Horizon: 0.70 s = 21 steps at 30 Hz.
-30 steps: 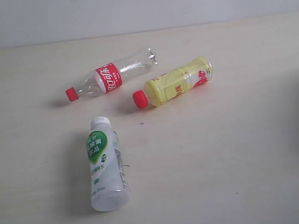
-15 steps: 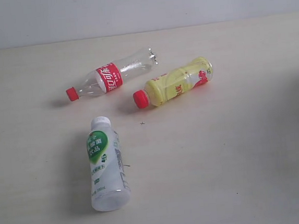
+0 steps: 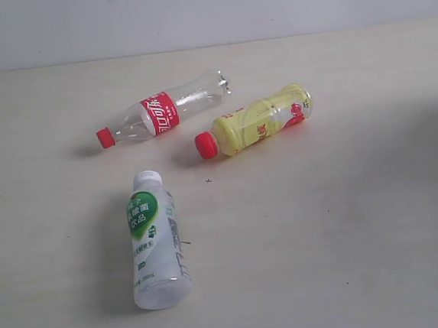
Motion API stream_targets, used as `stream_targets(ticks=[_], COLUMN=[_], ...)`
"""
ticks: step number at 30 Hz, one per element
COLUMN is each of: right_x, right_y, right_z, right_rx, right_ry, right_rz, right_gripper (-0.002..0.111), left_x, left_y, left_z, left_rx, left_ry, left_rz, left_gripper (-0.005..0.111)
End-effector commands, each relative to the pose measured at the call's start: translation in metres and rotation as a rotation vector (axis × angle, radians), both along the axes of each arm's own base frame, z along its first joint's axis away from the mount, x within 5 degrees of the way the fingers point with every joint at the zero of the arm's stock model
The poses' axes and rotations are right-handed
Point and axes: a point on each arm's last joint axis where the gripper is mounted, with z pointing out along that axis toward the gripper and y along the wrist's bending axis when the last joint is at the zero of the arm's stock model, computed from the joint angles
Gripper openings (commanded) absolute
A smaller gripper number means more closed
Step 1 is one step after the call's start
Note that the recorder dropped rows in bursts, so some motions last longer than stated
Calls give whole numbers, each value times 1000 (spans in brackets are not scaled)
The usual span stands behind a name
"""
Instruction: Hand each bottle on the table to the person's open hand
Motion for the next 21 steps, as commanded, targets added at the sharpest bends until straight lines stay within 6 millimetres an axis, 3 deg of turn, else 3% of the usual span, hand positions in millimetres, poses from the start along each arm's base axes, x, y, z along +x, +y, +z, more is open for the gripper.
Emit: stream_targets(ticks=[1, 21], right_x=[0, 0], right_y=[0, 0], right_z=[-1, -1], right_rx=[4, -3], right_ry=[-2, -4], right_rz=[-5, -8], right_gripper=[0, 0], left_x=[-1, -1], left_y=[0, 0], left_z=[0, 0], left_rx=[-5, -5], left_ry=[-7, -7], left_rz=[-3, -3], left_gripper=[0, 0])
